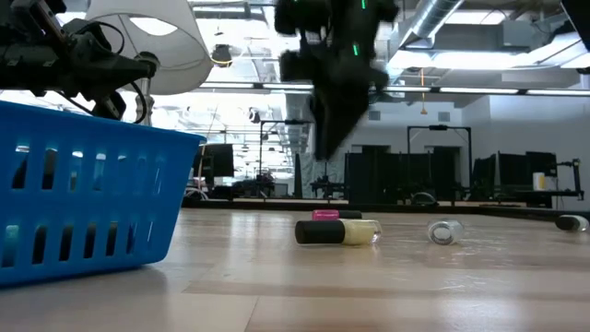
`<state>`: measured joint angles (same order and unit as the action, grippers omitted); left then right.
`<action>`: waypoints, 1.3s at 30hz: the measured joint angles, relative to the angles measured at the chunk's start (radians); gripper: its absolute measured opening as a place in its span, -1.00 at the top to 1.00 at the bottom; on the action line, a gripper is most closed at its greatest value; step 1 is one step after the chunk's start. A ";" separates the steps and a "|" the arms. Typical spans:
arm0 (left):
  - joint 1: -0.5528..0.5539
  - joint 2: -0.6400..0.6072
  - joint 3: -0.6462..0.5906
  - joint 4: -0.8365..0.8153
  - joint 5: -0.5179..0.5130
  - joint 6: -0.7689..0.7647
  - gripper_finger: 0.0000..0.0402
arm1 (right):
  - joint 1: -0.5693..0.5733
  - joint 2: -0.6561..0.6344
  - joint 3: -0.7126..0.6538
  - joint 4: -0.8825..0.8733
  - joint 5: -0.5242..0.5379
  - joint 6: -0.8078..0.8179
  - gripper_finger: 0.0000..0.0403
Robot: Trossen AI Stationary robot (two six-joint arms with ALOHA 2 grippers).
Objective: Pick & Place Nail Polish
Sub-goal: Put the red nail polish bottle in the blue bin
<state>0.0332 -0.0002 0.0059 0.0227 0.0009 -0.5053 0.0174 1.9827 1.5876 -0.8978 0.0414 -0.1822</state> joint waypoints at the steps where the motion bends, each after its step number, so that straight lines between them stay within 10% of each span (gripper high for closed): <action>1: 0.000 0.000 0.000 0.000 0.000 0.000 1.00 | -0.009 0.001 -0.026 0.006 -0.001 -0.002 -0.13; 39: 0.000 0.000 0.000 0.000 0.000 0.000 1.00 | -0.072 0.029 -0.298 0.419 -0.130 -0.113 -0.07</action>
<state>0.0331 -0.0002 0.0059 0.0227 0.0009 -0.5053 -0.0547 2.0118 1.2896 -0.4792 -0.0891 -0.2955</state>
